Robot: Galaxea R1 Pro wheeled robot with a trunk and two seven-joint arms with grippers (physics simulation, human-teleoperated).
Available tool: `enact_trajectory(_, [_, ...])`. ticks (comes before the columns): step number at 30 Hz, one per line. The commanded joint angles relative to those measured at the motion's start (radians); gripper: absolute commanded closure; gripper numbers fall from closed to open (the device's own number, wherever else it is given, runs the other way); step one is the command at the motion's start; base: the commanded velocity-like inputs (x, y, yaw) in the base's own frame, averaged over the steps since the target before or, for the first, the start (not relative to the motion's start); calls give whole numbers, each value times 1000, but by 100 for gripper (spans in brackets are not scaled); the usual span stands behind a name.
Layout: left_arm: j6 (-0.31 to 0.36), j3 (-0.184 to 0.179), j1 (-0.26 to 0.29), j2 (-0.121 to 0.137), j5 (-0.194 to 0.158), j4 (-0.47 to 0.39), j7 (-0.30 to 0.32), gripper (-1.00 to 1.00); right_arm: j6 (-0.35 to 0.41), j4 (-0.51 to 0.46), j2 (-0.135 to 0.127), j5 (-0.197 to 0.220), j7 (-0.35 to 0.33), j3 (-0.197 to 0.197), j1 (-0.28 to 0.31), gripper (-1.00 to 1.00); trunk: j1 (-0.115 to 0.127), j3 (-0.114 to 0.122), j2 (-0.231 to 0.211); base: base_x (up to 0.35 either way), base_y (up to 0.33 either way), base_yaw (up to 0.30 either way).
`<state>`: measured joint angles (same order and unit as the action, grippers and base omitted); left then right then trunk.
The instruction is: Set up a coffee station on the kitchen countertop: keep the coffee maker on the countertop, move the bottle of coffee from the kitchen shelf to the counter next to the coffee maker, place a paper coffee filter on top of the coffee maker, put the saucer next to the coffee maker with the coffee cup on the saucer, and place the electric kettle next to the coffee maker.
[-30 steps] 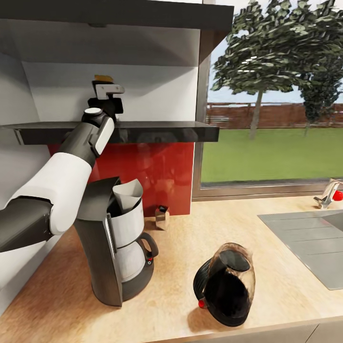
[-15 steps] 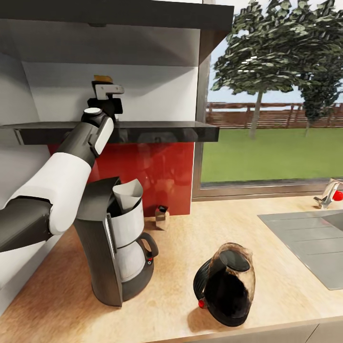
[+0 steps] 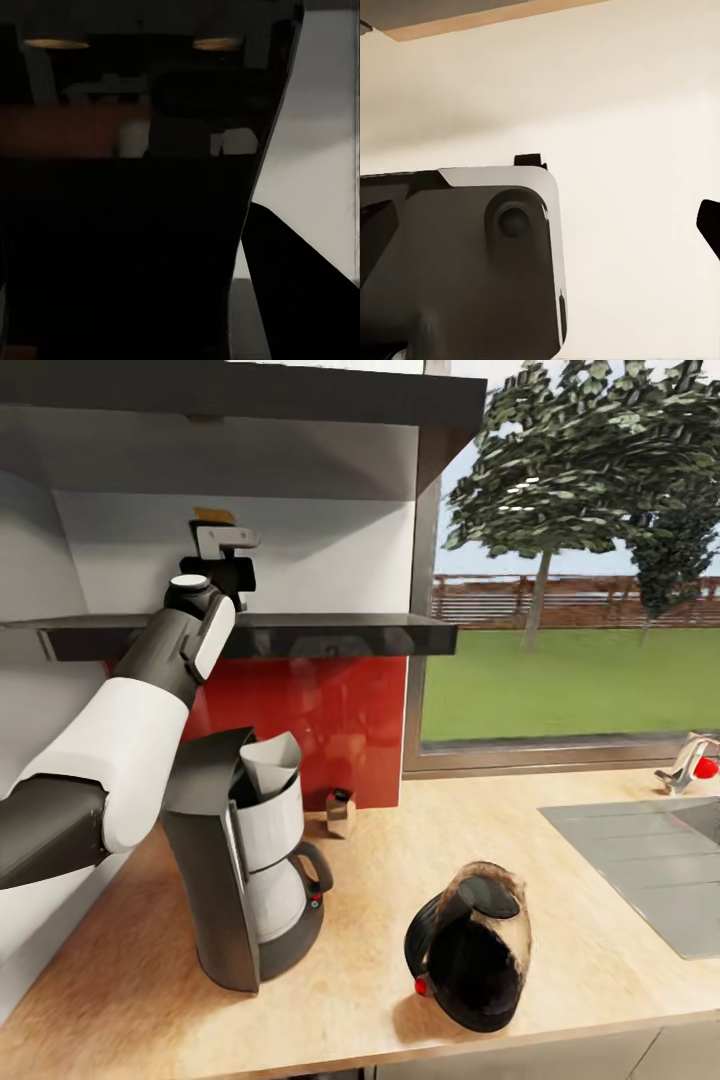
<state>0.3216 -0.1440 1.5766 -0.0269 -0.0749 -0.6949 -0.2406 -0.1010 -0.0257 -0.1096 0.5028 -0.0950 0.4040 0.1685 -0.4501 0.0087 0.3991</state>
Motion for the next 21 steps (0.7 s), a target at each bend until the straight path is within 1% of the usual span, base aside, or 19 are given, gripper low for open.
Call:
enact_trajectory(1, [7, -5, 0, 1, -6, -3, -6, 100, -3, 1, 0, 11, -5, 7, 0, -100, 0, 0, 1, -275, 0, 0])
enact_trajectory(19, [10, -5, 0, 0, -6, -6, -8, 100, -4, 1, -1, 11, -5, 7, 0, -100, 0, 0, 1, -330, 0, 0])
enact_trajectory(21, [10, -6, 0, -1, -6, -6, -8, 100, -4, 0, 0, 11, -5, 7, 0, -100, 0, 0, 1, -337, 0, -120])
